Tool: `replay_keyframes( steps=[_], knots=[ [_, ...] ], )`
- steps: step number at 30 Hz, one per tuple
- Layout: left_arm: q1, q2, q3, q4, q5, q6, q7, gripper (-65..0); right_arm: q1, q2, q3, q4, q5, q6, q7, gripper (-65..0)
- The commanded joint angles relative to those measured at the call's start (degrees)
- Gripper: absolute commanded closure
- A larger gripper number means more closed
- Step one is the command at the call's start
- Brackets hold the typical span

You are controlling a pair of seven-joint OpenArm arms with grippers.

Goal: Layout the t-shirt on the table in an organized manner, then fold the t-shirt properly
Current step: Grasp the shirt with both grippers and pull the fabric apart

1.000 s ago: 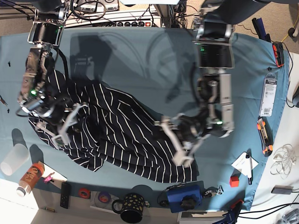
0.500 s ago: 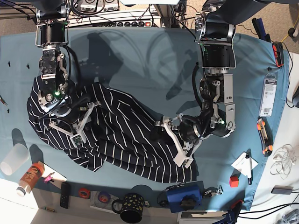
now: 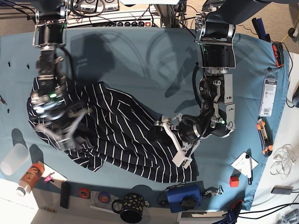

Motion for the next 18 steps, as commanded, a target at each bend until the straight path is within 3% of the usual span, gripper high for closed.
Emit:
replay_keyframes(
  steps=[1, 6, 13, 16, 18],
  knots=[
    [-1.42, 0.33, 0.04, 0.90, -1.14, -0.24, -0.90, -36.9, 2.21, 1.18, 2.67, 1.36, 0.15, -0.59, 2.16, 0.0],
    [-1.42, 0.33, 0.04, 0.90, -1.14, -0.24, -0.90, -36.9, 4.74, 1.97, 15.89, 1.36, 6.95, 1.44, 2.14, 0.0],
    [-1.29, 0.33, 0.04, 0.90, -1.14, -0.26, -0.85, -36.9, 4.52, 7.50, 27.56, -1.29, 9.33, 4.00, 1.64, 0.0],
    [-1.11, 0.33, 0.04, 0.90, -1.18, -0.24, 0.55, -36.9, 4.50, 9.27, 31.91, -3.17, 11.74, 4.79, -1.40, 0.0],
    [-0.94, 0.33, 0.04, 0.90, -1.64, -0.26, 1.95, -36.9, 4.50, 9.25, 35.41, -3.82, 13.68, 7.65, -3.61, 0.0]
  ],
)
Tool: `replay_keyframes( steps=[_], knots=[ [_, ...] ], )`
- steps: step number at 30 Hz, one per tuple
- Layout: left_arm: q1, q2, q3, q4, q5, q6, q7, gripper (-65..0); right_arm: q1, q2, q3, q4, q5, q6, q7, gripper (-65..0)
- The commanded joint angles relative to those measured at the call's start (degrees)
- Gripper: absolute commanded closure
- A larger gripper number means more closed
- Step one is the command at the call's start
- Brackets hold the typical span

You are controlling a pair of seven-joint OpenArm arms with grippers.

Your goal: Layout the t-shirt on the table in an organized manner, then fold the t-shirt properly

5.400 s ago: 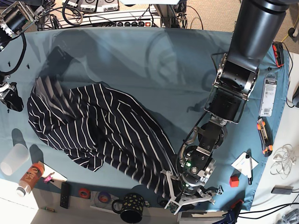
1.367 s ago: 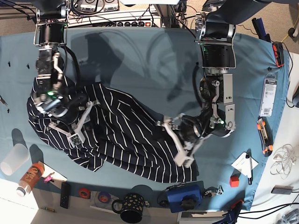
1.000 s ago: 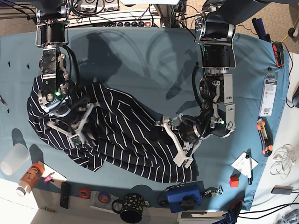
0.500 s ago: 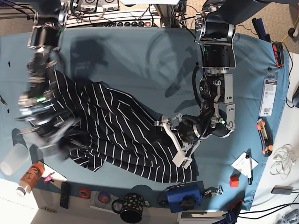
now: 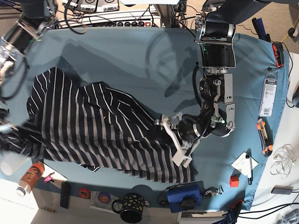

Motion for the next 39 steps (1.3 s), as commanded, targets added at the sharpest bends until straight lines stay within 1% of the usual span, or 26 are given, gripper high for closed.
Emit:
replay_keyframes(
  steps=[1, 3, 7, 9, 10, 13, 17, 19, 21, 23, 24, 26, 29, 30, 32, 33, 34, 35, 37, 39],
  knots=[
    [-1.27, 0.33, 0.04, 0.90, -1.99, -0.26, -0.11, -36.8, 0.96, 1.42, 1.77, 0.72, 1.99, 1.27, 0.28, 0.0],
    [-0.74, 0.33, 0.04, 0.90, -4.28, -1.33, 0.92, -33.9, 0.26, 1.49, 4.90, 0.72, 6.45, 3.82, -3.13, 0.0],
    [0.72, 0.35, 0.04, 0.92, -11.61, -4.83, 4.92, -25.1, -4.44, 1.46, 9.40, 0.72, 15.76, 6.34, -7.85, 0.0],
    [1.81, 0.35, 0.07, 0.92, -15.08, -6.29, 6.88, -23.4, -7.65, 1.46, 10.45, 0.72, 19.76, 8.68, -10.14, 0.0],
    [2.43, 0.37, 0.07, 0.94, -16.33, -6.43, 7.58, -22.9, -9.29, 1.44, 10.69, 0.72, 21.46, 9.57, -11.45, 0.0],
    [4.70, 0.35, 0.07, 1.01, -19.28, -7.48, 8.55, -22.9, -14.01, 1.42, 10.67, 0.74, 25.57, 11.43, -13.88, 0.0],
    [8.02, 0.35, 0.04, 2.14, -21.27, -8.00, 8.74, -22.9, -19.41, 1.44, 10.69, 0.74, 29.92, 11.74, -13.92, 0.0],
    [9.49, 0.35, 0.07, 3.78, -21.59, -9.94, 8.72, -22.9, -21.68, 1.42, 10.69, 0.74, 30.36, 11.72, -13.92, 0.0],
    [10.23, 0.35, 0.04, 5.79, -21.57, -11.19, 8.66, -22.9, -23.98, 1.42, 10.69, 0.74, 30.34, 11.72, -13.86, 0.0],
    [10.21, 0.33, 0.07, 7.48, -21.51, -12.74, 7.80, -22.9, -26.38, 1.42, 10.86, 0.74, 30.51, 11.72, -13.86, 0.0],
    [10.01, 0.33, 0.07, 8.00, -20.90, -13.62, 6.49, -22.9, -27.54, 1.40, 11.26, 0.74, 31.19, 11.72, -13.86, 0.0],
    [9.01, 0.31, 0.35, 8.17, -17.25, -13.99, 2.60, -22.9, -29.94, 1.09, 13.16, 0.74, 33.62, 11.72, -13.90, 0.0],
    [6.93, 0.28, 3.23, 8.17, -7.21, -13.84, -3.19, -23.0, -33.29, 0.24, 18.64, 0.74, 37.59, 12.26, -14.29, 0.0],
    [6.10, 0.15, 5.01, 8.15, -4.02, -13.35, -4.81, -23.0, -34.14, -0.11, 20.83, 0.74, 38.80, 13.29, -15.08, 0.0],
    [4.46, 0.15, 9.33, 8.11, 1.75, -12.57, -8.09, -23.0, -35.43, -0.63, 25.24, 0.74, 40.98, 15.05, -18.51, 0.0],
    [3.61, 0.15, 11.78, 8.09, 4.85, -12.07, -10.03, -23.0, -35.85, -0.81, 27.41, 0.74, 41.70, 15.05, -20.36, 0.0],
    [2.73, 0.15, 14.27, 8.04, 8.02, -11.21, -12.35, -23.3, -36.20, -0.83, 29.18, 0.74, 42.36, 15.05, -20.36, 0.0],
    [1.88, 0.17, 16.61, 7.89, 11.54, -9.68, -15.06, -23.8, -36.70, -0.76, 30.80, 0.72, 42.82, 15.05, -20.36, 0.0],
    [0.24, 0.17, 20.83, 7.39, 19.12, -5.09, -20.50, -26.4, -38.64, -0.76, 33.07, 0.72, 44.76, 15.05, -20.36, 0.0],
    [-1.16, 0.17, 23.93, 6.93, 27.06, 1.49, -24.46, -29.9, -40.57, -0.79, 34.47, 0.72, 45.05, 15.05, -20.36, 0.0]
  ],
)
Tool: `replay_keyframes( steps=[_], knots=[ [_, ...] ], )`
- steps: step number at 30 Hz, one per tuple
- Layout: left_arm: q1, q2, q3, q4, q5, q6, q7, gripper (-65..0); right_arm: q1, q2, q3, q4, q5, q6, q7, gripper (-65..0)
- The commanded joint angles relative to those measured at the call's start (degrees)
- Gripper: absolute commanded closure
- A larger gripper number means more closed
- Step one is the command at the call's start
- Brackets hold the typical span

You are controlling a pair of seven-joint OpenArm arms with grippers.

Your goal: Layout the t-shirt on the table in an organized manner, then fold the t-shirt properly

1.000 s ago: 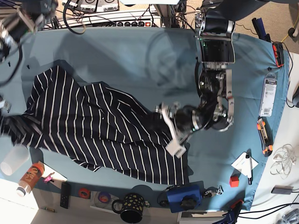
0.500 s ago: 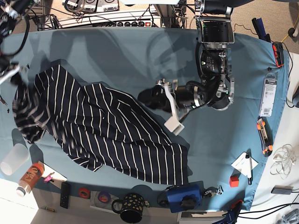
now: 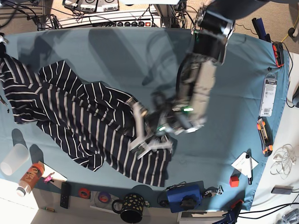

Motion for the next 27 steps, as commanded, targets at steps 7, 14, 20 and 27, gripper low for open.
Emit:
replay_keyframes(
  steps=[7, 14, 20, 27],
  knots=[
    [-5.84, -1.03, 1.22, -3.15, 9.33, 5.88, -3.76, -31.2, -6.01, 1.44, 1.66, 0.85, -0.09, -0.12, 0.93, 0.0],
    [-13.11, -3.43, 1.20, -23.85, 6.29, 6.78, -7.80, -31.2, -7.26, 1.46, 1.64, 0.85, -0.02, -0.12, 0.93, 0.0],
    [-18.25, -3.39, -1.97, -32.37, 5.57, 9.03, -7.80, -32.5, -7.26, 1.46, 1.64, 0.85, 0.35, -0.12, 0.93, 0.0],
    [-19.04, -3.39, -9.57, -33.86, -0.52, 0.11, -7.34, -34.2, -7.26, 1.46, 1.64, 0.85, 0.35, -0.12, 0.93, 0.0]
  ],
)
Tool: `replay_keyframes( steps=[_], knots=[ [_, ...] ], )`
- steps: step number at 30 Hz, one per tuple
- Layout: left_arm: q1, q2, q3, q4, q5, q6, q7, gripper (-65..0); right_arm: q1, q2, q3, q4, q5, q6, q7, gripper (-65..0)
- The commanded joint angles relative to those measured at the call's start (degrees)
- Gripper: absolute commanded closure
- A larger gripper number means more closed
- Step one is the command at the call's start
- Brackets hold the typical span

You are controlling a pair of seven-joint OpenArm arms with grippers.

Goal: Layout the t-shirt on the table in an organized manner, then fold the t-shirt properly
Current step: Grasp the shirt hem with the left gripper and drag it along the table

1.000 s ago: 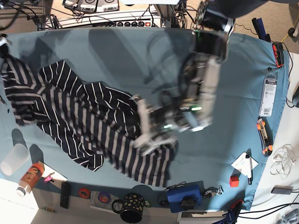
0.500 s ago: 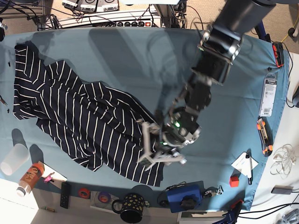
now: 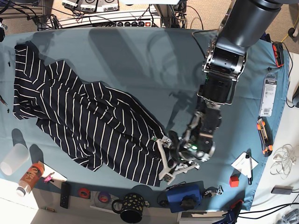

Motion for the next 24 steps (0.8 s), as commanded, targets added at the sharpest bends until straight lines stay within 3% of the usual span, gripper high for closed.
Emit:
replay_keyframes(
  steps=[1, 11, 17, 22, 24],
  knots=[
    [-2.32, 0.26, -0.87, 0.15, -0.22, -0.42, -0.70, -34.7, -0.46, 1.46, 0.63, 0.85, 0.81, 0.03, 0.99, 0.0],
    [-2.82, 0.28, -5.79, -5.62, -5.92, -0.59, 0.85, -34.8, -0.46, 1.46, 0.63, 0.85, 0.79, 0.03, 0.99, 0.0],
    [-2.78, 0.63, -5.79, -7.23, -11.37, -2.91, 0.48, -34.8, -0.46, 1.44, 0.63, 0.85, 0.83, 0.03, 0.99, 0.0],
    [-2.34, 0.61, -5.79, -7.28, -11.32, 0.09, -0.46, -34.3, -0.46, 1.46, 0.63, 0.85, 0.85, 0.03, 0.99, 0.0],
    [-2.32, 0.61, -5.79, -7.28, -11.28, 1.88, -0.48, -30.5, -0.46, 1.46, 0.63, 0.85, 0.83, 0.03, 0.99, 0.0]
  ],
)
